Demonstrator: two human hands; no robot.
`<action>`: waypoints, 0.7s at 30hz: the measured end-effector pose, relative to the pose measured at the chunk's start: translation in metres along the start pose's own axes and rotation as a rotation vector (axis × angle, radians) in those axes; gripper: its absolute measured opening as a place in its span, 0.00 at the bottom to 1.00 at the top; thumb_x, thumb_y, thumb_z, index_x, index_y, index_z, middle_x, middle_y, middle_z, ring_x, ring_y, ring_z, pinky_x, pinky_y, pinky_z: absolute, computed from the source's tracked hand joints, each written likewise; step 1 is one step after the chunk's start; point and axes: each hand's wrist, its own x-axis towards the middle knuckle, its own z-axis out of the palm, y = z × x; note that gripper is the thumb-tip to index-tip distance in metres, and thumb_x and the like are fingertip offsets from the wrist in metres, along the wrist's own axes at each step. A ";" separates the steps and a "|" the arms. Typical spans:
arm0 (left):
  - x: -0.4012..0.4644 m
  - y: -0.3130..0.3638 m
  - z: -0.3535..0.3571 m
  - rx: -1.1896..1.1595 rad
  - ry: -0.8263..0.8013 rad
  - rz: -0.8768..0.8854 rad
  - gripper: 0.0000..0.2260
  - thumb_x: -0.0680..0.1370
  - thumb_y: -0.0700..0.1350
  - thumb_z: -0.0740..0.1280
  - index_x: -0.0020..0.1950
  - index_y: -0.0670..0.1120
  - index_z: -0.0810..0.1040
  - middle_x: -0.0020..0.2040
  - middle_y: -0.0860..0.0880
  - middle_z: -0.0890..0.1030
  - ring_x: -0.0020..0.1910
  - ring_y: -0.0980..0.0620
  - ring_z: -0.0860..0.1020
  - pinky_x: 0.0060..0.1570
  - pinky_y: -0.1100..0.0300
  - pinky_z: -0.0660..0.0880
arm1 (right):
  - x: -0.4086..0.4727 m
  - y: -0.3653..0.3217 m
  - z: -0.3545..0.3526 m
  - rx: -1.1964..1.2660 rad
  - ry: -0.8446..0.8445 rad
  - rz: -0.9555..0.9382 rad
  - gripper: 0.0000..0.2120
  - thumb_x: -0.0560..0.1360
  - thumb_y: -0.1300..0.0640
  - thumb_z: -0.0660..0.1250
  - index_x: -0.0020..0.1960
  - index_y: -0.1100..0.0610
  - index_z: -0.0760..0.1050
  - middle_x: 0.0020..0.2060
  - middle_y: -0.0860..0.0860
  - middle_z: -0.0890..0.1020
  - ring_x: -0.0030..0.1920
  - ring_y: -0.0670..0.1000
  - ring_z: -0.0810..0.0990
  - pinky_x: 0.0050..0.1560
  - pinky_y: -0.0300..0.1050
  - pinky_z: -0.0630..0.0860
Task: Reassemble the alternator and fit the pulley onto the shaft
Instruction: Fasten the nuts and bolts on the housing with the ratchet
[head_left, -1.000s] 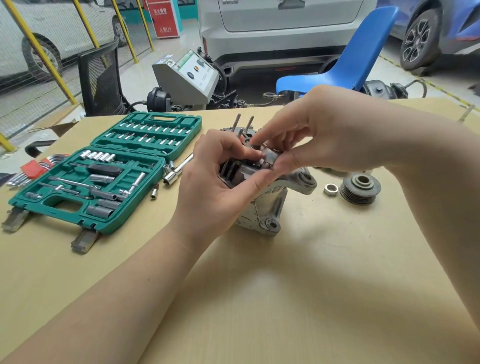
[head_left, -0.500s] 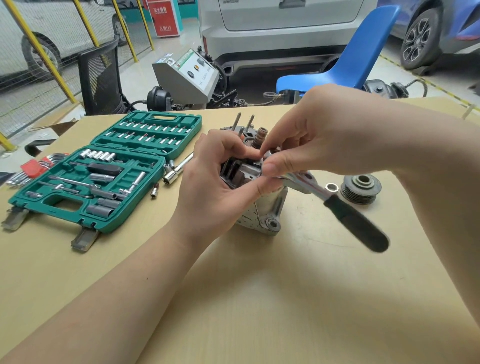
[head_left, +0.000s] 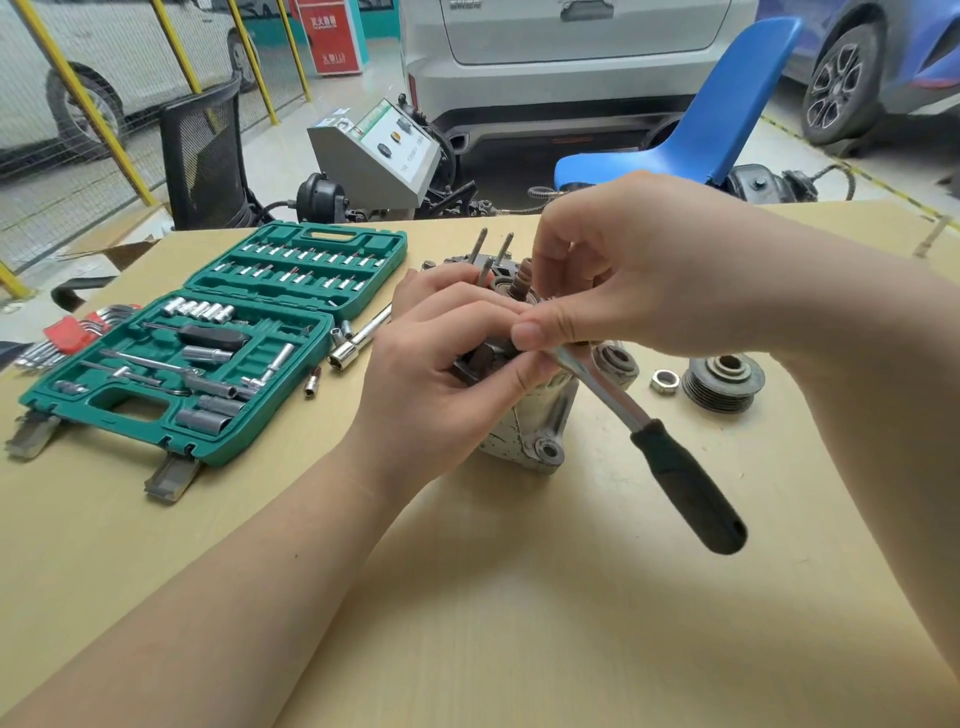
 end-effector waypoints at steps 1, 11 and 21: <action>0.000 0.001 0.000 -0.001 0.001 0.001 0.05 0.77 0.44 0.80 0.49 0.43 0.88 0.49 0.51 0.87 0.55 0.48 0.81 0.70 0.42 0.72 | 0.000 -0.001 0.000 -0.001 0.001 -0.001 0.21 0.63 0.29 0.69 0.40 0.46 0.77 0.36 0.40 0.83 0.37 0.41 0.80 0.37 0.46 0.78; -0.003 -0.001 0.005 -0.002 0.033 -0.010 0.07 0.77 0.44 0.80 0.44 0.42 0.88 0.48 0.49 0.86 0.53 0.41 0.81 0.69 0.41 0.73 | -0.008 -0.002 -0.007 -0.162 -0.088 0.018 0.24 0.61 0.25 0.67 0.42 0.45 0.76 0.35 0.41 0.80 0.37 0.41 0.79 0.38 0.47 0.78; -0.002 -0.001 0.002 -0.003 0.051 -0.008 0.10 0.77 0.48 0.82 0.46 0.41 0.88 0.49 0.50 0.87 0.53 0.46 0.83 0.69 0.41 0.74 | -0.008 0.003 -0.004 -0.182 -0.035 -0.079 0.16 0.70 0.35 0.72 0.53 0.41 0.83 0.37 0.39 0.81 0.39 0.40 0.78 0.37 0.42 0.75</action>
